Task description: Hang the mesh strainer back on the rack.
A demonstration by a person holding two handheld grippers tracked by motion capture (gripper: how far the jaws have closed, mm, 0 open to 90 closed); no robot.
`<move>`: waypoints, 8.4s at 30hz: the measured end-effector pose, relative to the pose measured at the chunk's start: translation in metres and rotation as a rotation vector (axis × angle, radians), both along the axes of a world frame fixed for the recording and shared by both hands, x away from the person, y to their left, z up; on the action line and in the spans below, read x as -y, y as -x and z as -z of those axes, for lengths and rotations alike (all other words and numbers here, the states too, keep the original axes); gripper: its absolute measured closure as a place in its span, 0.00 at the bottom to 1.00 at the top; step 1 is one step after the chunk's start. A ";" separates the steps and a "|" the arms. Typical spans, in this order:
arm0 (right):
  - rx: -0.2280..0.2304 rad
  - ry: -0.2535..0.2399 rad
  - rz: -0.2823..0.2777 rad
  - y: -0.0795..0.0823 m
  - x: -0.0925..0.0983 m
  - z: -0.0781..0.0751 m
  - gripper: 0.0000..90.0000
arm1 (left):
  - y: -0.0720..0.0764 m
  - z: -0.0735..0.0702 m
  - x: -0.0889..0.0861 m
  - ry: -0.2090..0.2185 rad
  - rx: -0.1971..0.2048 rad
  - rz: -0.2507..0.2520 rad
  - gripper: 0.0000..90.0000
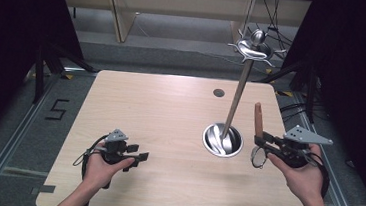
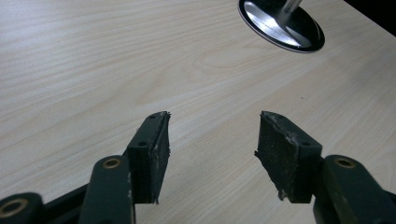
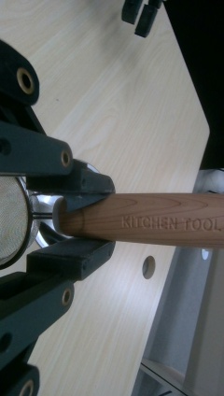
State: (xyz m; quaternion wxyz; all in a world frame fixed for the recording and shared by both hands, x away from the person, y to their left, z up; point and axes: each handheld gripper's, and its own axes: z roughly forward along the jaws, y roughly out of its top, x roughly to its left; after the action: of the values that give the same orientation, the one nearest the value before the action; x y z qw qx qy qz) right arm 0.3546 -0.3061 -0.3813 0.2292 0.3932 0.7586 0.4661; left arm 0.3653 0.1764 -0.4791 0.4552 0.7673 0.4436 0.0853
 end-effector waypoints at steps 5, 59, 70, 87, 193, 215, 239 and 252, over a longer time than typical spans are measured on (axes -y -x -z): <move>0.019 -0.027 0.023 0.000 0.001 -0.002 0.77 | 0.000 0.000 0.001 0.006 -0.001 0.001 0.48; 0.117 -0.061 0.027 -0.003 -0.002 -0.037 0.77 | -0.001 0.001 -0.001 0.003 -0.004 -0.001 0.48; 0.127 -0.068 0.024 -0.003 -0.003 -0.042 0.77 | 0.000 0.000 -0.001 0.007 0.000 -0.013 0.48; 0.135 -0.094 0.037 -0.004 -0.005 -0.057 0.77 | 0.000 0.000 -0.001 0.001 -0.002 -0.009 0.48; 0.238 -0.165 0.076 -0.008 -0.026 -0.097 0.77 | -0.001 0.000 0.000 -0.003 -0.005 -0.005 0.48; 0.231 -0.150 0.092 -0.014 -0.035 -0.097 0.77 | -0.001 0.000 -0.001 0.001 -0.007 -0.008 0.48; 0.193 -0.120 0.102 -0.022 -0.046 -0.088 0.76 | -0.001 0.000 -0.001 0.002 -0.007 -0.007 0.48; 0.231 -0.062 0.074 -0.020 -0.046 -0.080 0.51 | 0.000 0.000 -0.001 0.002 -0.004 -0.008 0.48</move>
State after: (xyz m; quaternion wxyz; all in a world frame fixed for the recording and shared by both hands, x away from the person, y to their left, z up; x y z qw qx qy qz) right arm 0.3749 -0.2599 -0.3012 0.3199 0.3717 0.6975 0.5226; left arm 0.3657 0.1772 -0.4791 0.4546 0.7652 0.4478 0.0851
